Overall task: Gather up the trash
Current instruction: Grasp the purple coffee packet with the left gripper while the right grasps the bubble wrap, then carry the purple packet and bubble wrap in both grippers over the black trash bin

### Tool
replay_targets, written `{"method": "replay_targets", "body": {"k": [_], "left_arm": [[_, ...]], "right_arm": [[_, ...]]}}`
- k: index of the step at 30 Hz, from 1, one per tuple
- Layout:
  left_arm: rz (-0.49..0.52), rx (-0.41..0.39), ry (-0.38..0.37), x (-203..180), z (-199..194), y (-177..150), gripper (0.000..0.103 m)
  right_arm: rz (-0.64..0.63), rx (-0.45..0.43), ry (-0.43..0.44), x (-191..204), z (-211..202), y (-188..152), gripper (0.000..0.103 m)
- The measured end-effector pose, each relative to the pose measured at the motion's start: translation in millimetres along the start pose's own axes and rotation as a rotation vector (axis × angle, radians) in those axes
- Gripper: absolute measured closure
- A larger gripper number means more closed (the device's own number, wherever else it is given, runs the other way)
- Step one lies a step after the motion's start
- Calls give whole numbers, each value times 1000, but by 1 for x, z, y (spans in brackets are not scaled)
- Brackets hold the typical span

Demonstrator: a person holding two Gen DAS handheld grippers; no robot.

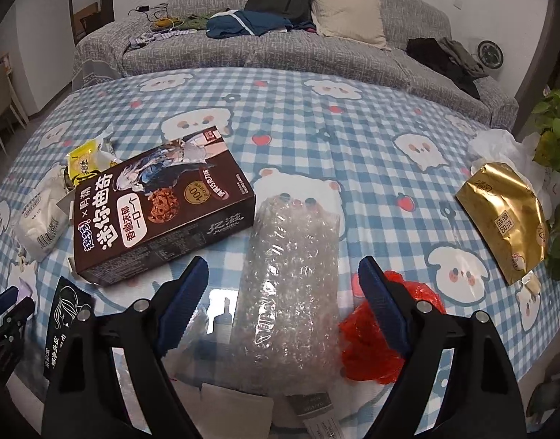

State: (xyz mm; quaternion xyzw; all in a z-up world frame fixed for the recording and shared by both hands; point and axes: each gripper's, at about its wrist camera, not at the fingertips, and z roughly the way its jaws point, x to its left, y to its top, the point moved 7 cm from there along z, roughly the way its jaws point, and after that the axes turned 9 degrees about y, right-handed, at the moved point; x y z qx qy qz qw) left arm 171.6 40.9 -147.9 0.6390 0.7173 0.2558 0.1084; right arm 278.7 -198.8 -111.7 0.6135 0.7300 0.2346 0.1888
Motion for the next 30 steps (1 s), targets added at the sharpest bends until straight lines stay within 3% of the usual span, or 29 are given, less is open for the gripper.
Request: {"method": "replay_targets", "body": {"k": [2,6,8,10,13,30], "left_arm": [[1,4,2,0,-1,-1,76],[6,11,0,0,-1,-2,77],[9,11,1,0,-1,-2,78],[8,15,-1,0,-1,-1,79],[5,20,-17,-3,-2,0,79],[-5,30,-37,-11,0,11,80]], "right_arm": [[13,36,3,0,9,-3,29],[29,111,10,1,27,-12,50],[28,121,8,1,30,-13,56],[33,119,30,3,29,-12,72],[47,119,60,4,27,-11,82],[69,74,74,0,10,-1,87]]}}
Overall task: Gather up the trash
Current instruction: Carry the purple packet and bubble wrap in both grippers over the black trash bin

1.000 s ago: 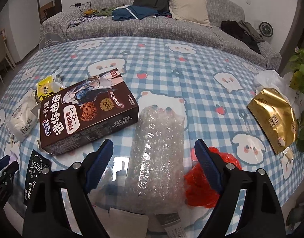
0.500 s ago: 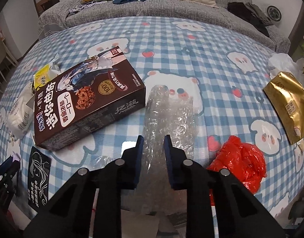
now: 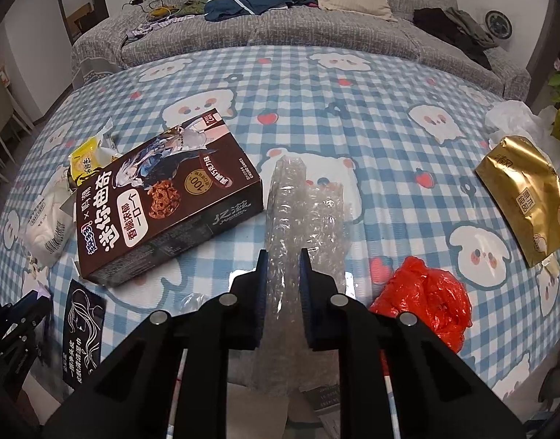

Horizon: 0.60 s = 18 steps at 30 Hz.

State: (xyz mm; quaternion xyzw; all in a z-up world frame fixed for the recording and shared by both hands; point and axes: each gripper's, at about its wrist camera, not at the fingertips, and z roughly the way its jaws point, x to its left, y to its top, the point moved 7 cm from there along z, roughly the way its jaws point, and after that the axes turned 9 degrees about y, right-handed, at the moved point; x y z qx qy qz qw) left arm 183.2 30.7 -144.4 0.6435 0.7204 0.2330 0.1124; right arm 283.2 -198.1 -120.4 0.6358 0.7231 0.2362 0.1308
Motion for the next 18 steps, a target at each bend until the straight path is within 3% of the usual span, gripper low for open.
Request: {"method": "replay_targets", "body": {"k": [18], "left_arm": [[3,-43,4,-9,-36,3,80]], "right_arm": [[3,-46,-7,-5,-45,-13,88]]}}
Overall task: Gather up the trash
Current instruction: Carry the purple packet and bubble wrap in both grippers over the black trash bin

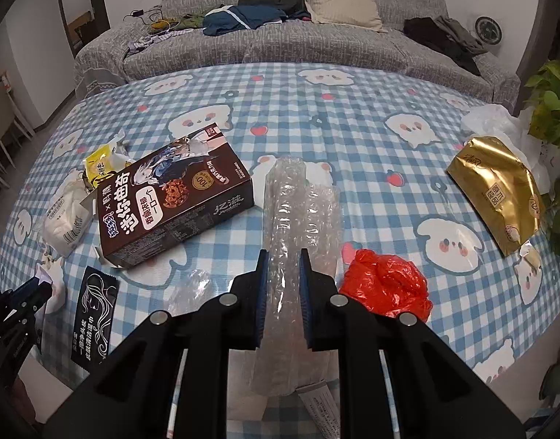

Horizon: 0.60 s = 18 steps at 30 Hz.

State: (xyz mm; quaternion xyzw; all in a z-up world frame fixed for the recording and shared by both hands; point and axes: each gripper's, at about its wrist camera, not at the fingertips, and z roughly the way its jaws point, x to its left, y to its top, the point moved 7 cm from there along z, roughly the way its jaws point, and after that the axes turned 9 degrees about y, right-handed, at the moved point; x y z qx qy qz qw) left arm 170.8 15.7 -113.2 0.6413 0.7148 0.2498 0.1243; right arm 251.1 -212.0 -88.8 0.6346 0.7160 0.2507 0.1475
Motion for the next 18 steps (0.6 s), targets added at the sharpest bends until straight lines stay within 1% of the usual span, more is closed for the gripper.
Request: {"method": "replay_targets", "body": {"k": [9,18], "left_arm": [[-14,-23,-6,1,-24,-2,80],[-24,-42,-47,-2,-44,-11,80]], "right_arm": [[-5,-30,24,11,-27,-5,88],[-16,-46,31,18,-44,-23,88]]}}
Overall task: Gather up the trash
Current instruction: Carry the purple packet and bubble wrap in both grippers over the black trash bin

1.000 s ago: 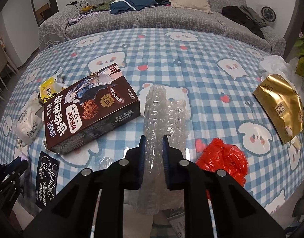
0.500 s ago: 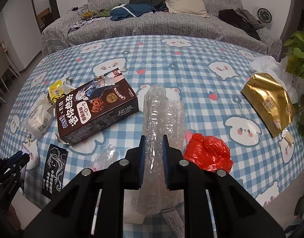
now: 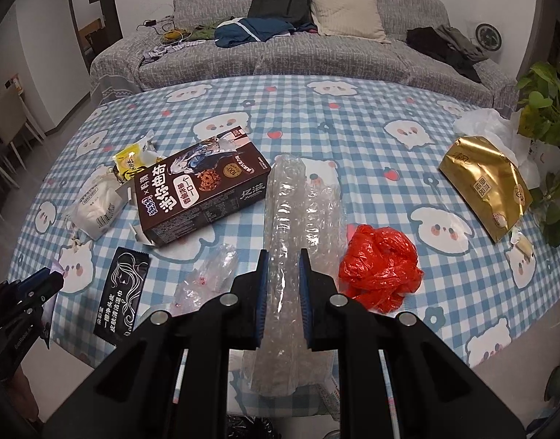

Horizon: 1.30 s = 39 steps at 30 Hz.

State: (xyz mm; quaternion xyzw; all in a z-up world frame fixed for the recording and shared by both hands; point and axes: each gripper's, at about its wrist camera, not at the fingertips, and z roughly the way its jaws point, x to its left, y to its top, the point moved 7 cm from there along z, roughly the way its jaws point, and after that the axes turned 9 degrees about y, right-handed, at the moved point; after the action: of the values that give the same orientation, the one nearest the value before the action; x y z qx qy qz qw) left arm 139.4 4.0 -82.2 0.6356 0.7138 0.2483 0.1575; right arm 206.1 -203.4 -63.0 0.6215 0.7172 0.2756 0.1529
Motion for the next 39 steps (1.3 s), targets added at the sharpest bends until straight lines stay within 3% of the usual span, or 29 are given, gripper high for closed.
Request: {"method": "replay_targets", "body": {"k": [9,22,29,39], "left_arm": [[-2,-12,-6,-4,-13,-7,80],[-26,-16,0,5,-23,-11,80],[-25,-29,-7,6,-38,-21,80],[-30,-29,-27,4,-54,-50,80]], "right_arm": [[11,-59,16,-4,-23,-3,88],[12,-58,33,-11,-29,-3,88],[-4,-78,41,-11,-54,-17,88],[-41,-97,110,24,-76,-52,88]]}}
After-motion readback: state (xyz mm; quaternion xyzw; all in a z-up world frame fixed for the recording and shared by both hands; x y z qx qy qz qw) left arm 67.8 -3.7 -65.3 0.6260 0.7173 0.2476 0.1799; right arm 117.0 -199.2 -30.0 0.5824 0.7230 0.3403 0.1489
